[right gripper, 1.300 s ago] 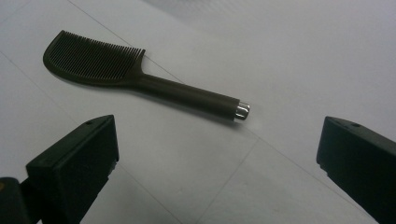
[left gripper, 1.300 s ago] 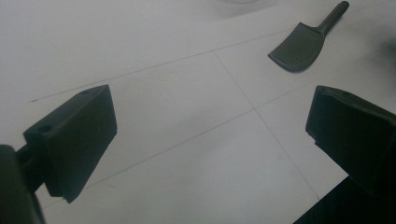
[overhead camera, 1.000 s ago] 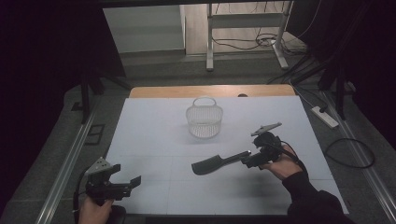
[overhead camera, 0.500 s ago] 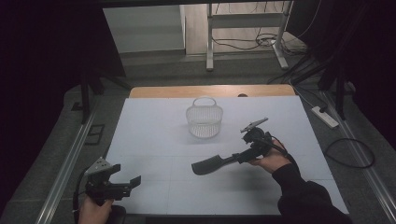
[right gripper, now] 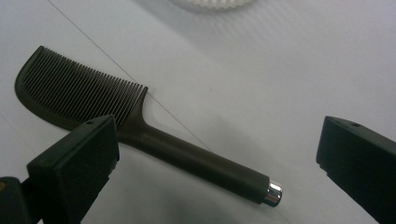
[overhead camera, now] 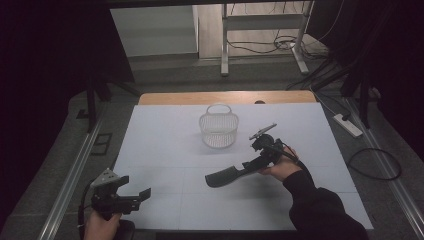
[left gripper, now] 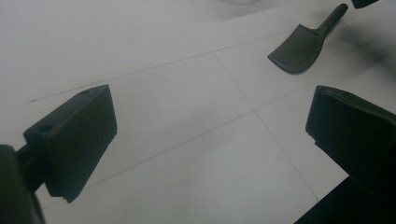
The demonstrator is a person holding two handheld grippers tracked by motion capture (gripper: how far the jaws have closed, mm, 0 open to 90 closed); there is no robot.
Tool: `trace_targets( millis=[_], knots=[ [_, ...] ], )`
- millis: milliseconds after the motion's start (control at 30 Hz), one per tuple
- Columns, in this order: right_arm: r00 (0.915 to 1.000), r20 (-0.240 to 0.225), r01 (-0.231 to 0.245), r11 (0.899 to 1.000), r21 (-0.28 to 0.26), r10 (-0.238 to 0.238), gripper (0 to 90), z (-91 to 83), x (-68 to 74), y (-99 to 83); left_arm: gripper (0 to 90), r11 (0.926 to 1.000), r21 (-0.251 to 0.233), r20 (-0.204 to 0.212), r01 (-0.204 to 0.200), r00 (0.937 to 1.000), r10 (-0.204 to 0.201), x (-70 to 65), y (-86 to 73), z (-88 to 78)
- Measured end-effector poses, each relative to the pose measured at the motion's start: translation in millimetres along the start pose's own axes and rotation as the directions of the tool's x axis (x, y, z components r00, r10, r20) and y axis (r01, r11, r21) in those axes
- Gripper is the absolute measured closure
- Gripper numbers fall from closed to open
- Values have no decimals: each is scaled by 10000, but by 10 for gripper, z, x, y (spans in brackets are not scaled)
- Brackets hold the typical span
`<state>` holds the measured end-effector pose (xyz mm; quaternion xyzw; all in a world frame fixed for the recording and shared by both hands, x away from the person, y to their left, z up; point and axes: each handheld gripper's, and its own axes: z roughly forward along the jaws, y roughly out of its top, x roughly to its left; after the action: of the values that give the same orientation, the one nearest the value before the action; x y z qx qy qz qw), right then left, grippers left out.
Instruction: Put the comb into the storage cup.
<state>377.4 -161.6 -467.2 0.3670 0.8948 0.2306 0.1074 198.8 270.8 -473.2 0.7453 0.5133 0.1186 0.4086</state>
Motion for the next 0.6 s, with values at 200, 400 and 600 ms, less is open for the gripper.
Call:
trace_targets(
  millis=[200,400,600],
  knots=[
    [10000,-1,64,9999,-109,-64,137,39,-24,14,27,10000,-1,16,42,10000,-42,5,0,0],
    [9991,-413,-70,9998,-192,62,469,16,-66,41,27,10000,1,21,51,10000,-51,7,2,2],
    [9986,-517,132,9996,-250,-144,718,17,-71,74,27,10000,-21,18,65,10000,-65,8,2,1]
  ],
)
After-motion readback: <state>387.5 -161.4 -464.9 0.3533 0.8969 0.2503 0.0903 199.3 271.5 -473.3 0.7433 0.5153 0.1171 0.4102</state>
